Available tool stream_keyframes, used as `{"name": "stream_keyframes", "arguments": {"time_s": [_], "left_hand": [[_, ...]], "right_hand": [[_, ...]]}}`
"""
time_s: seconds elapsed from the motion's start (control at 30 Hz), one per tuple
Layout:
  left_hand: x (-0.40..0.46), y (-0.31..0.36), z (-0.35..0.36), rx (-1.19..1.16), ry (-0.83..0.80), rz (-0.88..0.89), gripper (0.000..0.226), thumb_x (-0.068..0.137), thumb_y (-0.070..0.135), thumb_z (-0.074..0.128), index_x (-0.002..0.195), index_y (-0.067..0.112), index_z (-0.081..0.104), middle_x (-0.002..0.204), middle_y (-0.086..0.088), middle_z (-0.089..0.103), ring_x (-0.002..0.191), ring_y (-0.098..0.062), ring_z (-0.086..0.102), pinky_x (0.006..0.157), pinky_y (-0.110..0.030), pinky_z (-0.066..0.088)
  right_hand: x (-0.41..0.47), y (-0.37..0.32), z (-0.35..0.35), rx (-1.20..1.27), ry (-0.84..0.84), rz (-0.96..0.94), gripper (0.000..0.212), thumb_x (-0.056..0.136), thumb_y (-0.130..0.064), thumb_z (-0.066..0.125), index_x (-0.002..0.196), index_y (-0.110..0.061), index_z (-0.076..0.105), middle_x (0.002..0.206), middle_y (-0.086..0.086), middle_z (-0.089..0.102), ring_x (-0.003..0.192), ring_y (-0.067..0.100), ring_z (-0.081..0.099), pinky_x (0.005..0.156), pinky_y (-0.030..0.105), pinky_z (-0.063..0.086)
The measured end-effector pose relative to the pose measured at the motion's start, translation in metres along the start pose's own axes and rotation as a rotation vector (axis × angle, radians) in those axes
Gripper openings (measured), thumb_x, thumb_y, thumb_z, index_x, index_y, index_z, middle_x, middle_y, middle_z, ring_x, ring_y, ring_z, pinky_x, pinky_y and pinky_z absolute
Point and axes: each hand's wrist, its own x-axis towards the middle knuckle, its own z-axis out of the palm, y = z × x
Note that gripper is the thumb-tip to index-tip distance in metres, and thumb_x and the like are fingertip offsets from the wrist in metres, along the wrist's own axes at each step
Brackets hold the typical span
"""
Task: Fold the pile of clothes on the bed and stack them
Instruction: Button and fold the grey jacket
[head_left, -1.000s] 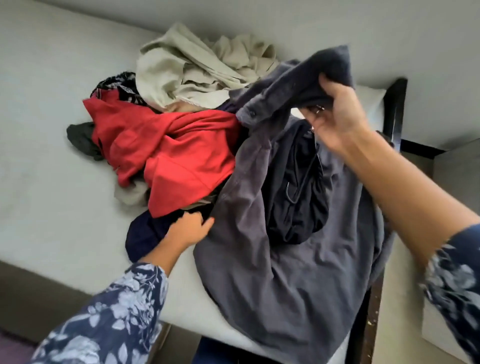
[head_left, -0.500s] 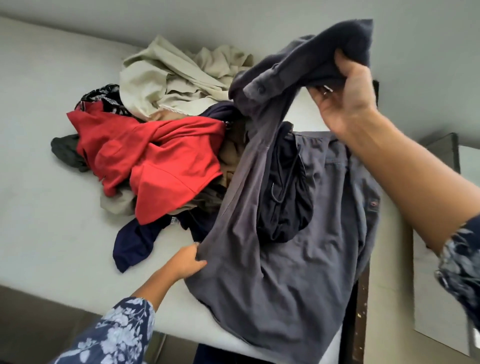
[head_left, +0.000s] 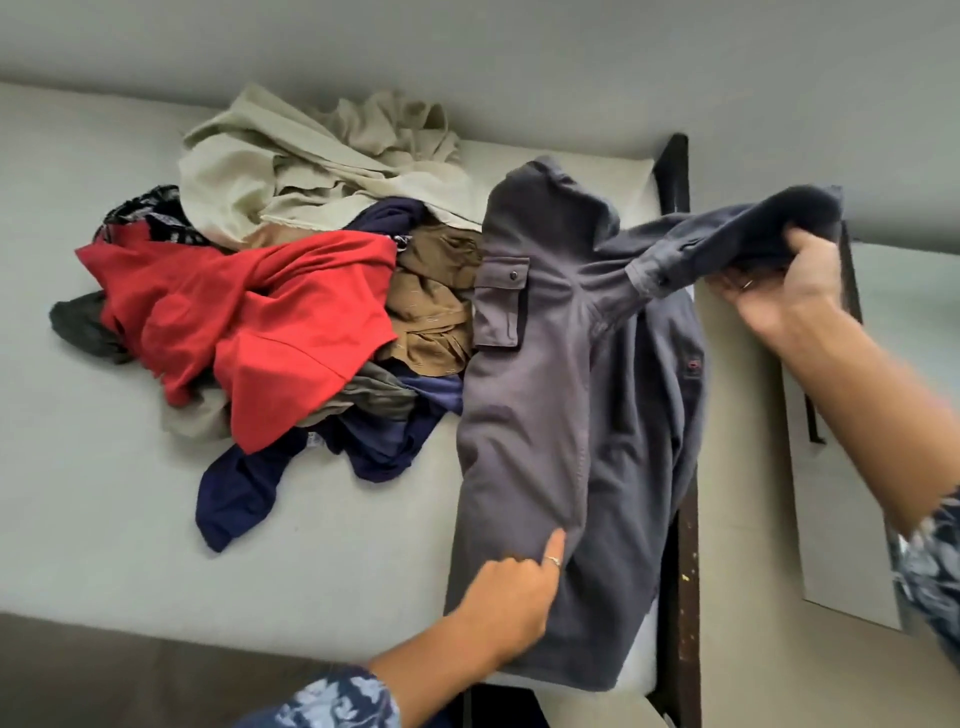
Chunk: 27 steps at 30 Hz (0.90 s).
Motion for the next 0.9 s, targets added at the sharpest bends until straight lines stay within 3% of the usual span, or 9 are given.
{"name": "stream_keyframes", "arguments": {"time_s": [0.07, 0.13, 0.2, 0.27, 0.4, 0.53, 0.7, 0.8, 0.9], "left_hand": [[0.020, 0.009, 0.013, -0.199, -0.242, -0.079, 0.071, 0.095, 0.021, 0.044, 0.152, 0.013, 0.003, 0.128, -0.023, 0.052, 0.111, -0.040, 0.054, 0.087, -0.045, 0.043], [0.039, 0.003, 0.016, -0.307, -0.403, -0.155, 0.062, 0.096, 0.034, 0.045, 0.148, 0.009, 0.022, 0.139, -0.024, 0.043, 0.122, -0.040, 0.047, 0.099, -0.043, 0.039], [0.052, -0.011, 0.011, -0.335, -0.486, -0.185, 0.051, 0.093, 0.044, 0.046, 0.125, 0.005, 0.051, 0.131, -0.020, 0.053, 0.113, -0.034, 0.055, 0.091, -0.037, 0.043], [0.063, -0.026, -0.005, -0.478, -0.521, -0.213, 0.043, 0.095, 0.043, 0.043, 0.114, 0.008, 0.058, 0.116, -0.011, 0.064, 0.092, -0.025, 0.060, 0.073, -0.030, 0.044], [0.085, -0.061, -0.080, -1.009, -0.245, -0.436, 0.034, 0.100, 0.041, 0.039, 0.118, 0.015, 0.051, 0.091, 0.001, 0.063, 0.070, -0.012, 0.058, 0.061, -0.022, 0.041], [0.104, -0.090, -0.156, -1.477, 0.155, -0.464, 0.046, 0.098, 0.054, 0.030, 0.119, 0.017, 0.047, 0.092, -0.006, 0.065, 0.077, -0.019, 0.064, 0.066, -0.030, 0.051], [0.115, -0.083, -0.169, -1.743, 0.032, -0.338, 0.090, 0.081, 0.082, 0.018, 0.126, 0.015, 0.057, 0.120, -0.012, 0.065, 0.106, -0.028, 0.063, 0.092, -0.044, 0.050], [0.113, -0.066, -0.124, -1.646, 0.044, -0.478, 0.096, 0.060, 0.092, 0.046, 0.125, 0.024, 0.060, 0.127, -0.003, 0.063, 0.115, -0.018, 0.060, 0.103, -0.039, 0.044], [0.105, -0.057, -0.082, -1.733, -0.006, -0.579, 0.075, 0.061, 0.066, 0.076, 0.117, 0.017, 0.067, 0.112, -0.010, 0.070, 0.106, -0.027, 0.066, 0.099, -0.043, 0.048]], "right_hand": [[0.002, 0.009, -0.012, -0.025, 0.013, 0.053, 0.028, 0.100, -0.027, 0.036, 0.105, -0.011, 0.058, 0.109, 0.012, 0.065, 0.109, 0.029, 0.061, 0.092, 0.043, 0.050], [0.003, 0.016, -0.019, -0.040, 0.006, 0.099, 0.030, 0.098, -0.027, 0.037, 0.112, -0.011, 0.058, 0.113, 0.012, 0.064, 0.111, 0.027, 0.060, 0.094, 0.043, 0.049], [0.002, 0.021, -0.021, -0.041, -0.007, 0.119, 0.034, 0.098, -0.026, 0.036, 0.120, -0.011, 0.057, 0.117, 0.012, 0.064, 0.106, 0.026, 0.062, 0.092, 0.042, 0.049], [0.001, 0.023, -0.021, -0.014, -0.032, 0.134, 0.031, 0.097, -0.023, 0.036, 0.114, -0.010, 0.059, 0.112, 0.013, 0.065, 0.095, 0.027, 0.062, 0.089, 0.041, 0.049], [-0.009, 0.022, -0.015, 0.018, -0.224, 0.186, 0.018, 0.083, -0.016, 0.054, 0.098, -0.009, 0.062, 0.094, 0.013, 0.061, 0.079, 0.025, 0.052, 0.081, 0.038, 0.042], [-0.036, 0.020, -0.008, -0.392, -0.631, 0.222, 0.018, 0.082, -0.006, 0.047, 0.093, -0.001, 0.061, 0.080, 0.012, 0.060, 0.063, 0.018, 0.055, 0.073, 0.040, 0.047], [-0.069, 0.055, 0.006, -1.262, -1.053, 0.156, 0.065, 0.078, 0.014, 0.044, 0.129, -0.024, 0.055, 0.124, 0.005, 0.061, 0.092, 0.011, 0.065, 0.071, 0.033, 0.057], [-0.073, 0.120, -0.013, -1.418, -0.885, -0.083, 0.084, 0.082, -0.009, 0.067, 0.151, -0.017, 0.019, 0.153, 0.012, 0.030, 0.136, 0.023, 0.039, 0.109, 0.035, 0.037], [-0.088, 0.165, -0.039, -1.144, -0.473, -0.040, 0.104, 0.077, -0.036, 0.077, 0.151, -0.010, 0.009, 0.155, 0.007, 0.019, 0.143, 0.019, 0.022, 0.115, 0.030, 0.024]]}}
